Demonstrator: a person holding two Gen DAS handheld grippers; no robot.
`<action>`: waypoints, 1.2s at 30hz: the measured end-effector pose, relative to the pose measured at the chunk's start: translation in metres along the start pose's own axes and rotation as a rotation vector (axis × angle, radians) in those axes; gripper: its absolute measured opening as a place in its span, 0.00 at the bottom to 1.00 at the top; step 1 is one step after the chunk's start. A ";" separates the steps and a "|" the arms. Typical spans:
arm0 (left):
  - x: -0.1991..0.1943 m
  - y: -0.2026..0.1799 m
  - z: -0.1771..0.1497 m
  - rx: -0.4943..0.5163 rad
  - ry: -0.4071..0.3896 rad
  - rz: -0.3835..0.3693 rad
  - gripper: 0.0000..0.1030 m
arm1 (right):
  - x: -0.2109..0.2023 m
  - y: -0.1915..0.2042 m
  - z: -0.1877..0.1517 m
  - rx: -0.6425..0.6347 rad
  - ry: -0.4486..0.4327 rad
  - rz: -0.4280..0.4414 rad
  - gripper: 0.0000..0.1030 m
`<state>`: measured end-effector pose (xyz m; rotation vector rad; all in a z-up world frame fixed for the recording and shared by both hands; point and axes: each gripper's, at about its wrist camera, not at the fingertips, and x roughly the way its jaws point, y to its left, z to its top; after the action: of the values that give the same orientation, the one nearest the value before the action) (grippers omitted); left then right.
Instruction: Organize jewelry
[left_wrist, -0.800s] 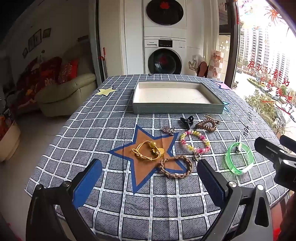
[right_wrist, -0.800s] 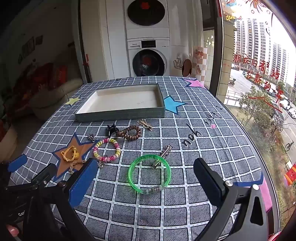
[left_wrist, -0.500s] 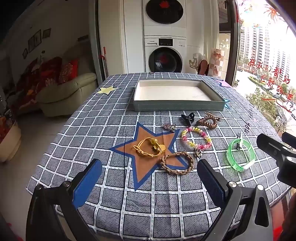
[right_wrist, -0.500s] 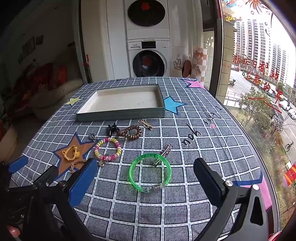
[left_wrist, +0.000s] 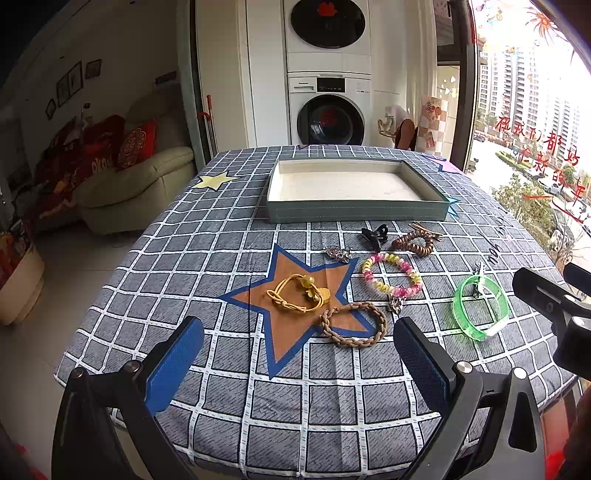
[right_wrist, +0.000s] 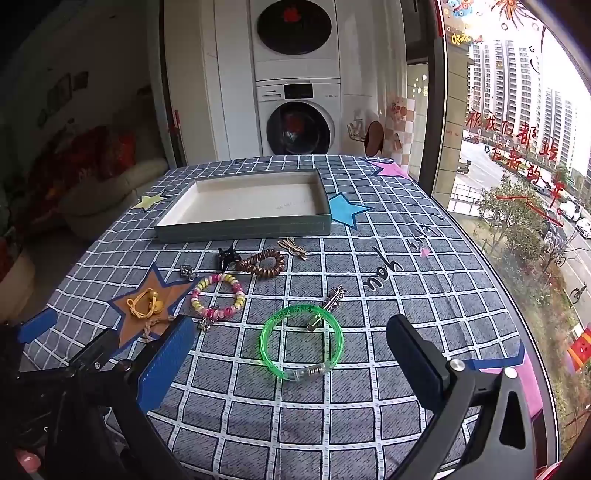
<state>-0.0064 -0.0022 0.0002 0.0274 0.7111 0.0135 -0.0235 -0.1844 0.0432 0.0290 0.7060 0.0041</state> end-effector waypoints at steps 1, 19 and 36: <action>0.000 0.000 0.000 -0.001 0.001 0.000 1.00 | 0.000 0.000 0.000 0.001 0.000 0.001 1.00; 0.000 -0.001 0.000 -0.003 0.000 0.003 1.00 | -0.001 -0.001 0.000 -0.001 -0.008 0.001 1.00; 0.001 -0.002 -0.002 -0.005 0.000 0.004 1.00 | 0.000 0.002 0.003 -0.005 -0.014 0.004 1.00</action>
<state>-0.0068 -0.0038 -0.0018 0.0243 0.7109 0.0187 -0.0217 -0.1826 0.0456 0.0259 0.6919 0.0098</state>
